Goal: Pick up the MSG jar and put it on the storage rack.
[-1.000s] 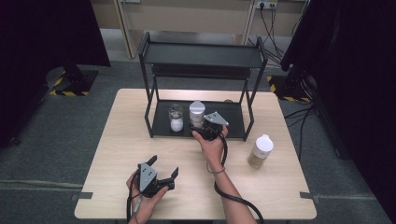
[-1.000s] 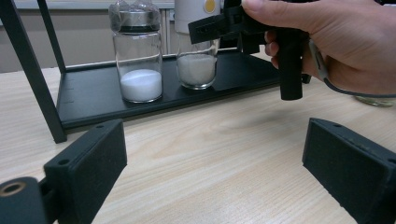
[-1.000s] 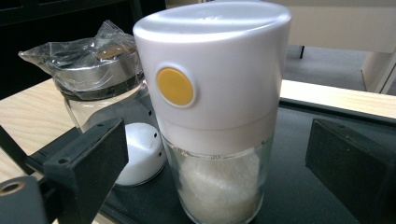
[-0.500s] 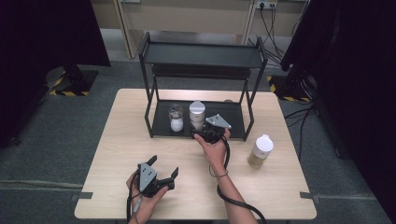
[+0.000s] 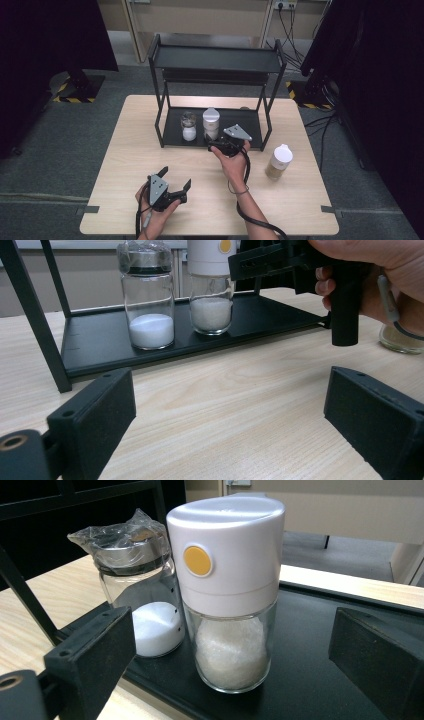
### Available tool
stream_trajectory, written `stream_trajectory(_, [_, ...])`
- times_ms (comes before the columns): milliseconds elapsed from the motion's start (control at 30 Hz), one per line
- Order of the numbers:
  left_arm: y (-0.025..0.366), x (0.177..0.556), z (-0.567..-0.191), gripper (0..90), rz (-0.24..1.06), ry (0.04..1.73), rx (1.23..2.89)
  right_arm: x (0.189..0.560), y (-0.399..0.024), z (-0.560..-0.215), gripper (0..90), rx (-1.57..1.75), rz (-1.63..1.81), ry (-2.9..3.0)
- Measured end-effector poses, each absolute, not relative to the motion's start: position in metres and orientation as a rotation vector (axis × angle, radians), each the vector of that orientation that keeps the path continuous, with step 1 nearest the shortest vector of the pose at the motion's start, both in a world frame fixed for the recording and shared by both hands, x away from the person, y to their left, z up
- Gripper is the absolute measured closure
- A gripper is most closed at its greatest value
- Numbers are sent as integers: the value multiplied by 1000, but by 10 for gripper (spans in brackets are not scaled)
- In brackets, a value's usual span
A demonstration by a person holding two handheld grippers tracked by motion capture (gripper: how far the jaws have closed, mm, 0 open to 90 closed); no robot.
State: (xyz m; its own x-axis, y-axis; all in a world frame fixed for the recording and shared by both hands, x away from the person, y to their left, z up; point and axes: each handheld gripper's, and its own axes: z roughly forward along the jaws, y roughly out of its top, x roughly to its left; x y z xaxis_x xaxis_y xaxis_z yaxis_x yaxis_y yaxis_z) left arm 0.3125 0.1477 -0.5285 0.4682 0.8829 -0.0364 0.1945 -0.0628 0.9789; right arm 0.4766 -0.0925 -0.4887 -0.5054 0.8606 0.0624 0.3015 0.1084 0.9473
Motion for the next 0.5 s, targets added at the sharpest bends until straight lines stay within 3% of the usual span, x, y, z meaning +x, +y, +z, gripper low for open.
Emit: stream_trajectory(500, [148, 312, -528, 58, 743, 969, 1559, 467, -98, -488, 49, 1125, 1413, 1881])
